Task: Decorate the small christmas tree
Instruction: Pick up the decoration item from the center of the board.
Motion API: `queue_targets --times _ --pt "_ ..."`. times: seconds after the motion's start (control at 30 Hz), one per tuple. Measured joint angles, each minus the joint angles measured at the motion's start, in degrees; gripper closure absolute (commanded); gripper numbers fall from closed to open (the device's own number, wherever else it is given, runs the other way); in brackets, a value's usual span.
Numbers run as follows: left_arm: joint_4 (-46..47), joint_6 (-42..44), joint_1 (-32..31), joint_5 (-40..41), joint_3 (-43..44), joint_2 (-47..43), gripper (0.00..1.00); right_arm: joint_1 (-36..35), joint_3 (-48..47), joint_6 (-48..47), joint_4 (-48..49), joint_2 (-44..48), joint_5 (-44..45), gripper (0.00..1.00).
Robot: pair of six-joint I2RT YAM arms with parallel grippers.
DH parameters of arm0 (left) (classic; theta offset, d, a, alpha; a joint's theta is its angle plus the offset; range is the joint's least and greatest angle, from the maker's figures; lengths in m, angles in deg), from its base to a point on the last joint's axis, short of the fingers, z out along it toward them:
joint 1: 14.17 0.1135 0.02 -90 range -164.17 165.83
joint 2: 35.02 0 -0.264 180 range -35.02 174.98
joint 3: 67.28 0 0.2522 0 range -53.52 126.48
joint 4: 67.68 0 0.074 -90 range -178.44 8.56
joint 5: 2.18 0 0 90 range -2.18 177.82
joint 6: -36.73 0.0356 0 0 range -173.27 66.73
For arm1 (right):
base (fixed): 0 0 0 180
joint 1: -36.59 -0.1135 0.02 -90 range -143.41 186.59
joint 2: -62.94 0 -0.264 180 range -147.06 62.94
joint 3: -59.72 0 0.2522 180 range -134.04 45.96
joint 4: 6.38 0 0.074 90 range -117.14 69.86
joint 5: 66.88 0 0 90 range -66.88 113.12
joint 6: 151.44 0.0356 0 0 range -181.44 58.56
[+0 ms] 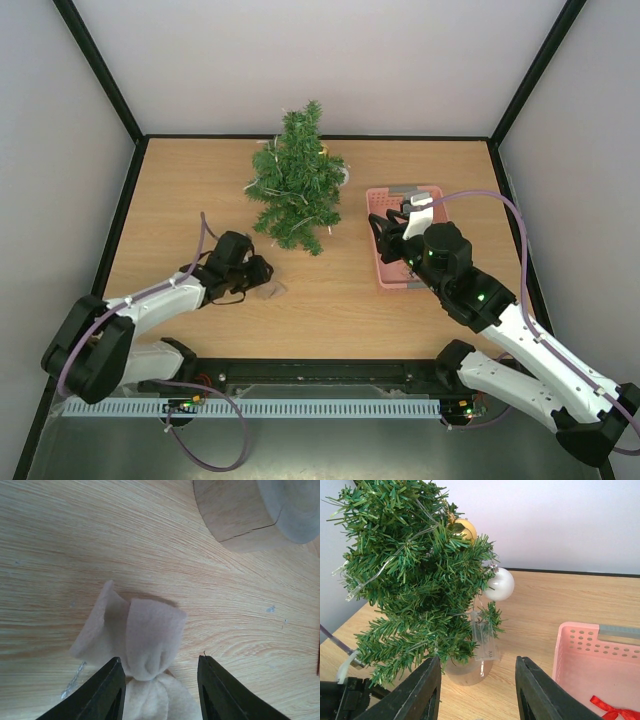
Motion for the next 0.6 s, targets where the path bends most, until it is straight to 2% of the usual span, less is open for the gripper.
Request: queue_targets --times 0.13,0.33,0.53,0.6 --pt "2.2 0.5 0.0 -0.8 0.0 2.9 0.59 0.0 0.0 0.0 0.0 0.0 -0.2 0.60" --pt "4.9 0.8 0.0 -0.8 -1.0 5.0 0.67 0.0 0.2 0.0 0.0 0.1 -0.1 0.60" --pt "6.2 1.4 0.0 -0.5 -1.9 6.2 0.69 0.0 0.3 0.0 0.0 0.1 -0.1 0.60" --pt "6.8 1.4 0.0 -0.5 -2.0 6.7 0.73 0.0 0.3 0.0 0.0 0.1 -0.2 0.60"
